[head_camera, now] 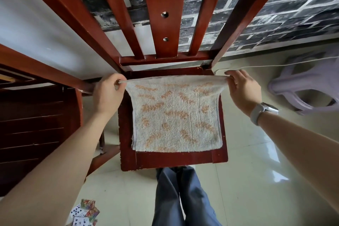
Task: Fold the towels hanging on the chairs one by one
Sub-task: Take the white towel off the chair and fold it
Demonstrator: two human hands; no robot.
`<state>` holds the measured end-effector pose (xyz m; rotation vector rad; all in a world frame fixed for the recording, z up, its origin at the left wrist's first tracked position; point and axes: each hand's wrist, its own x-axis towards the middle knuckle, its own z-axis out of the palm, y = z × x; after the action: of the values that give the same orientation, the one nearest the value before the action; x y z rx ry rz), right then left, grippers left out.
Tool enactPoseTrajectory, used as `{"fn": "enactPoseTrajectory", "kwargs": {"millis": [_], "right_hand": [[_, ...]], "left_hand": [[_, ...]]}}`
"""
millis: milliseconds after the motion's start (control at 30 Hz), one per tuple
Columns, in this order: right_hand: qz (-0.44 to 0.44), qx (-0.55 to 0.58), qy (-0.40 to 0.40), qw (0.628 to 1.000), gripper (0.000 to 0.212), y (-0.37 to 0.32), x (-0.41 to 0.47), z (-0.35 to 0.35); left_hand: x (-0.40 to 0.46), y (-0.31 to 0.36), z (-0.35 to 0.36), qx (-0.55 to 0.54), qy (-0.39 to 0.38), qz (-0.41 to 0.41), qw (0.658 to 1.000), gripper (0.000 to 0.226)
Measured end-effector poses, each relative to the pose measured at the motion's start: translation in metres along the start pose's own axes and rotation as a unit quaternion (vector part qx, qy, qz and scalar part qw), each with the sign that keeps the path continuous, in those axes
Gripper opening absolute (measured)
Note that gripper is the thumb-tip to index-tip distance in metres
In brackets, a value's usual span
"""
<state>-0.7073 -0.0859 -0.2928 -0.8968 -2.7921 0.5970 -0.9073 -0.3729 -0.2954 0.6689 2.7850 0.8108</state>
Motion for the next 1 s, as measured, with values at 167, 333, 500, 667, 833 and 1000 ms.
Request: {"fn": "enactPoseTrajectory", "kwargs": {"millis": [167, 333, 500, 667, 833, 1000], "right_hand": [[-0.102, -0.027, -0.04, 0.994, 0.004, 0.016, -0.047, 0.0], [-0.137, -0.022, -0.08, 0.987, 0.008, 0.033, -0.103, 0.021], [-0.183, -0.073, -0.113, 0.974, 0.021, 0.046, -0.145, 0.039], [-0.193, -0.091, -0.127, 0.969, 0.022, 0.055, -0.17, 0.047], [-0.206, -0.1, -0.157, 0.961, 0.008, 0.059, -0.183, 0.054], [-0.182, -0.13, -0.163, 0.961, 0.02, 0.061, -0.184, 0.067]], "left_hand": [[-0.045, -0.026, 0.0, 0.06, -0.053, 0.118, 0.99, 0.007], [-0.094, -0.063, 0.017, 0.093, -0.119, 0.181, 0.972, 0.008], [-0.13, -0.069, 0.022, 0.174, -0.131, 0.222, 0.95, 0.023], [-0.159, -0.08, 0.032, 0.168, -0.136, 0.245, 0.945, 0.026], [-0.174, -0.083, 0.04, 0.206, -0.147, 0.249, 0.935, 0.016], [-0.18, -0.088, 0.054, 0.219, -0.153, 0.244, 0.932, 0.009]]}}
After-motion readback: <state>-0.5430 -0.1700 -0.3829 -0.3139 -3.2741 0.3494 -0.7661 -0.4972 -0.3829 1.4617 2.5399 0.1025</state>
